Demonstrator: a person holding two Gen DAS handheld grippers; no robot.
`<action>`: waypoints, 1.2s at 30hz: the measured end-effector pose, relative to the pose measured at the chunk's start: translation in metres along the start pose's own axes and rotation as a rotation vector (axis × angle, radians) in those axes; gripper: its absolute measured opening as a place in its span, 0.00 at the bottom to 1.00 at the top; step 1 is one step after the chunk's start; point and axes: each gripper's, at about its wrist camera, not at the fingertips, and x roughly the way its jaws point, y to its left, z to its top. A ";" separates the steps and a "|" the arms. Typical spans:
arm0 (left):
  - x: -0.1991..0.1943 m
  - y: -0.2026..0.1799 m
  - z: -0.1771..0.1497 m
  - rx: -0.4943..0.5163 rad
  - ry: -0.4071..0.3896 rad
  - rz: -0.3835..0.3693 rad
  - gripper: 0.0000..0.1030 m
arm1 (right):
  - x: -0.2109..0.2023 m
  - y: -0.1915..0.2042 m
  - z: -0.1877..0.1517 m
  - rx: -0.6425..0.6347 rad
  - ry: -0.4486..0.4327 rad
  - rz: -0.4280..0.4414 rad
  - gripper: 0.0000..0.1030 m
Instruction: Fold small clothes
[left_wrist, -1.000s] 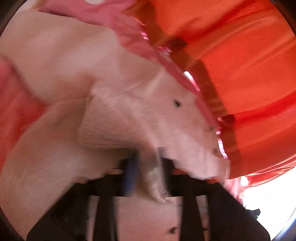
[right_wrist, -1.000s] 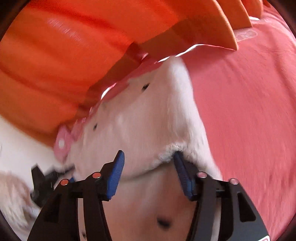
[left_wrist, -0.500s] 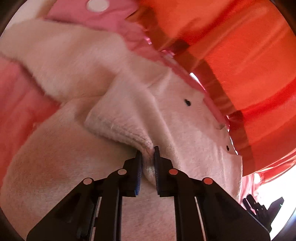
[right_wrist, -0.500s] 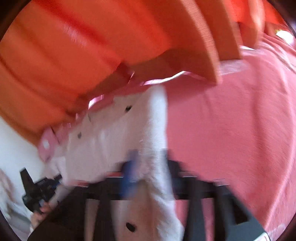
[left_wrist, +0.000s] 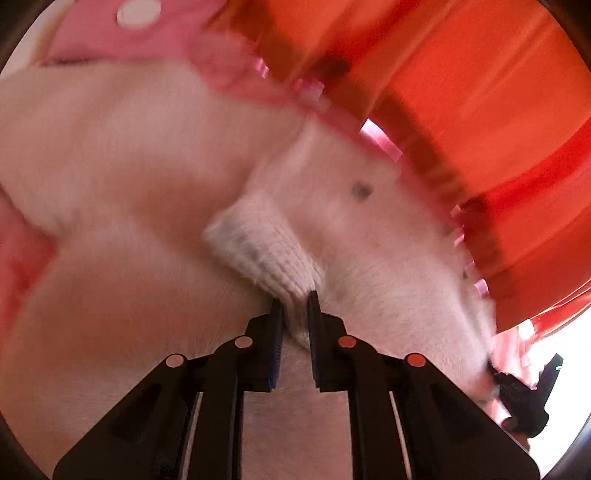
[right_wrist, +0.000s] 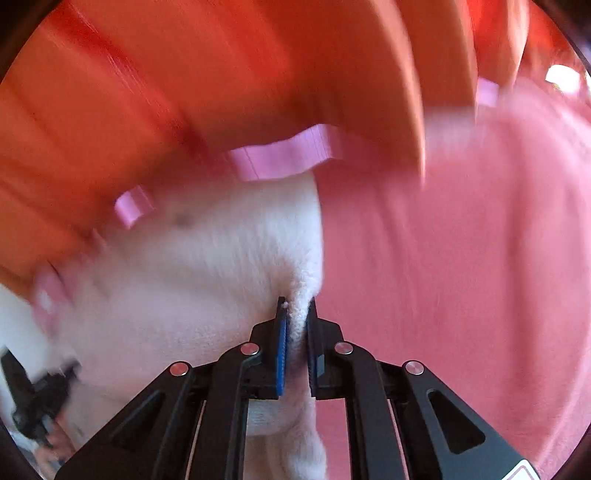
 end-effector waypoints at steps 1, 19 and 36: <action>-0.006 0.002 -0.002 0.001 -0.010 -0.009 0.14 | -0.017 0.003 -0.001 0.000 -0.010 0.013 0.12; -0.167 0.120 -0.122 -0.116 0.070 0.108 0.87 | -0.120 0.011 -0.209 -0.163 0.216 0.118 0.09; -0.197 0.115 -0.152 -0.100 0.144 0.035 0.12 | -0.170 -0.025 -0.215 -0.122 0.130 -0.169 0.22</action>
